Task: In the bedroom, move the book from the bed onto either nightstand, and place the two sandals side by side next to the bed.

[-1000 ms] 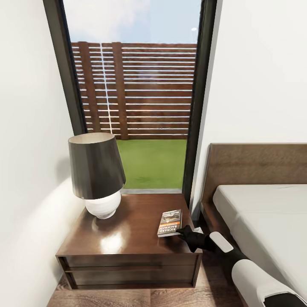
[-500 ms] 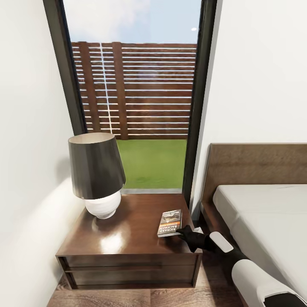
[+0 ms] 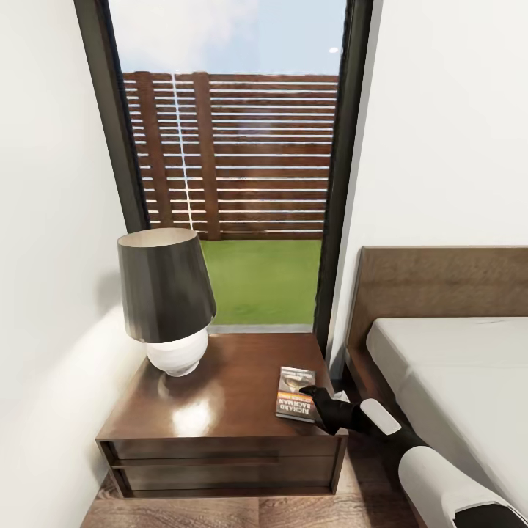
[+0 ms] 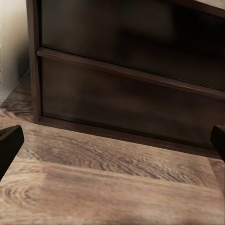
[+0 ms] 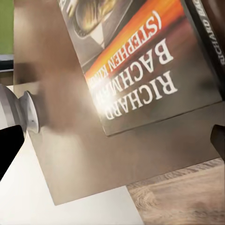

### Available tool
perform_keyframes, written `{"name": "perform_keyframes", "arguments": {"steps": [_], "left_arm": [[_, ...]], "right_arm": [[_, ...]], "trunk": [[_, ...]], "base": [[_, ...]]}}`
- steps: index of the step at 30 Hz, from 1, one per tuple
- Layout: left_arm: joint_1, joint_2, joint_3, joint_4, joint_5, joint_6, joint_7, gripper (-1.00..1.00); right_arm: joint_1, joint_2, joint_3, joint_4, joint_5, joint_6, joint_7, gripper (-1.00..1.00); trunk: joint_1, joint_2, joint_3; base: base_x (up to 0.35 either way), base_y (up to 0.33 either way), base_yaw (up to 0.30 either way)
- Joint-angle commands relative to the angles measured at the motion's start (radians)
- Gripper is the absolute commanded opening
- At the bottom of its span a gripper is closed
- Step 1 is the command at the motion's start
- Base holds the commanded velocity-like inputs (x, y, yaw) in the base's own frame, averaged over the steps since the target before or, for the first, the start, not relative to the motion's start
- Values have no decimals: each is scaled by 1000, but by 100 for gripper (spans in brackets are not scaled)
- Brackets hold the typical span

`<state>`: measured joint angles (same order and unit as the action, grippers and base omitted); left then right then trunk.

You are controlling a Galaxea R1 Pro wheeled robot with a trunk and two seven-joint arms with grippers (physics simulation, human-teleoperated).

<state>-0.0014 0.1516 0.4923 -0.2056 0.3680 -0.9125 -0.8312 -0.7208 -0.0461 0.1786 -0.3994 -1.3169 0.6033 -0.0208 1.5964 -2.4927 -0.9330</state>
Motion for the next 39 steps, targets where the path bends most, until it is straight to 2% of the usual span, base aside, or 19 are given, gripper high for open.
{"name": "perform_keyframes", "arguments": {"steps": [1, 34, 39], "left_arm": [[0, 0, 0, 0, 9, 1, -10, 100], [0, 0, 0, 1, 8, 1, -9, 100], [0, 1, 0, 2, 8, 1, -9, 100]], "right_arm": [[0, -1, 5, -1, -5, 1, -2, 100], [-1, 1, 6, -4, -7, 0, -2, 100], [-1, 1, 6, -4, -17, 0, -2, 100]], "trunk": [[0, 0, -1], [0, 0, -1], [0, 0, -1]], "base": [[0, 0, 0], [0, 0, 0], [0, 0, 0]]}}
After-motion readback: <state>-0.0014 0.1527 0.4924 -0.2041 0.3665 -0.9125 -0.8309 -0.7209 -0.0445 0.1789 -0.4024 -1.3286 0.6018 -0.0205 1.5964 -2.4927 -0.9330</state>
